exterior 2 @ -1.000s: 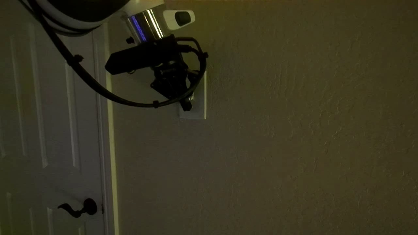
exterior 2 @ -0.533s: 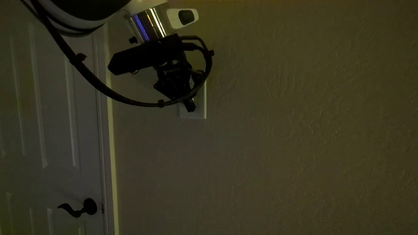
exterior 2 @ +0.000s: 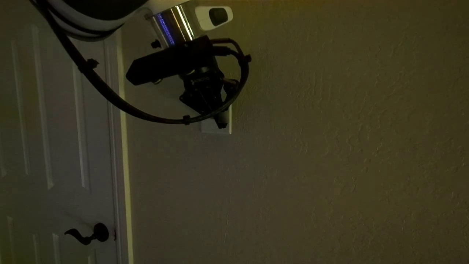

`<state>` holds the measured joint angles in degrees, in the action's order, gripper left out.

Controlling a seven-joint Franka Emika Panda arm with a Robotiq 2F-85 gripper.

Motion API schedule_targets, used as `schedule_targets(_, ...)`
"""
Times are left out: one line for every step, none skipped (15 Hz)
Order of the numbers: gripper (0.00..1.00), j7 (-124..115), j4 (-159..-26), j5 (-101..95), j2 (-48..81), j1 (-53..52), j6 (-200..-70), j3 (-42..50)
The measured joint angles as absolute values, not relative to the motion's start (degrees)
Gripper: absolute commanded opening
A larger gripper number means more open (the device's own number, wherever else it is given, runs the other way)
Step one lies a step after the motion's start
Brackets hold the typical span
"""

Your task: Turn on the light switch

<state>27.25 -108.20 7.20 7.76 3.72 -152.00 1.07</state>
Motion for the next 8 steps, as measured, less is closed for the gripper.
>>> schedule_targets(0.06, 27.24, -108.2, 7.28, 7.76, 3.72, -152.0, 0.9)
schedule_targets(0.06, 27.23, -108.2, 7.58, 7.76, 3.71, -151.98, 0.65)
schedule_targets(0.05, 27.24, -108.2, 8.03, 7.76, 3.71, -151.93, 0.31)
schedule_targets(0.05, 27.24, -108.2, 8.63, 7.77, 3.7, -151.9, -0.07)
schedule_targets(0.05, 27.24, -108.2, 9.19, 7.78, 3.7, -151.9, -0.5)
schedule_targets(0.06, 27.24, -108.2, 9.77, 7.79, 3.69, -151.9, -0.9)
schedule_targets(0.06, 27.25, -108.19, 10.09, 7.79, 3.69, -151.9, -1.22)
schedule_targets(0.06, 27.25, -108.14, 10.12, 7.79, 3.68, -151.94, -1.39)
